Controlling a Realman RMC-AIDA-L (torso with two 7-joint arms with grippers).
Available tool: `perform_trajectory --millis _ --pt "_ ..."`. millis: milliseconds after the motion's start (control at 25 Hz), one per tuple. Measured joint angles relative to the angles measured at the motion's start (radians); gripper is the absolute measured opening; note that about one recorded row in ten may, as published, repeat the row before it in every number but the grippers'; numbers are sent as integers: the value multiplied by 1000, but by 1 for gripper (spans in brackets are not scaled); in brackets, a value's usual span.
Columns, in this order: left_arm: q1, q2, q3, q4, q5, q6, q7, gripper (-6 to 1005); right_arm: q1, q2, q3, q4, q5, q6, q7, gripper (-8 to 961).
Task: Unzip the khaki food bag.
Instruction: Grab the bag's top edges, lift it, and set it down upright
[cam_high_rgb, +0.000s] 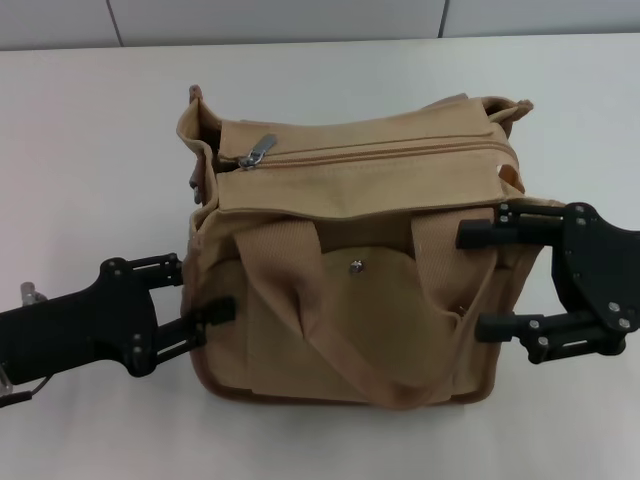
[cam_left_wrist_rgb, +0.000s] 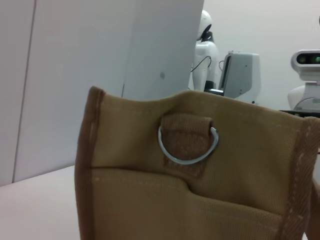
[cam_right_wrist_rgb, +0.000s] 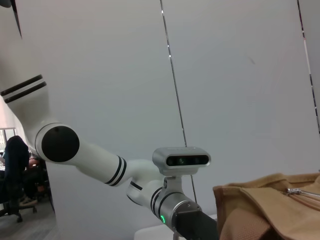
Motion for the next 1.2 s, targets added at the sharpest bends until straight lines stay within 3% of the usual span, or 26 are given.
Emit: perform_trajectory --millis 160,440,600,680,840,1040,1200 --pt "1 2 -7 -2 0 -5 3 430 4 2 6 -3 0 2 7 815" --pt "-3 2 -73 -5 0 -16 18 358 5 2 70 -3 1 2 8 815" --pt "-19 1 -179 3 -8 -4 57 335 -1 3 132 3 44 3 8 815" --pt "-57 1 -251 3 -12 0 85 324 -6 4 179 10 98 5 7 815" --pt "-89 5 -260 5 -12 7 96 302 -7 3 234 31 123 8 8 814" --pt "-113 7 -251 0 -5 11 106 106 -12 -3 279 71 127 22 8 814" --pt "-111 3 -250 -2 -4 13 128 72 -24 -4 281 75 127 46 7 814"
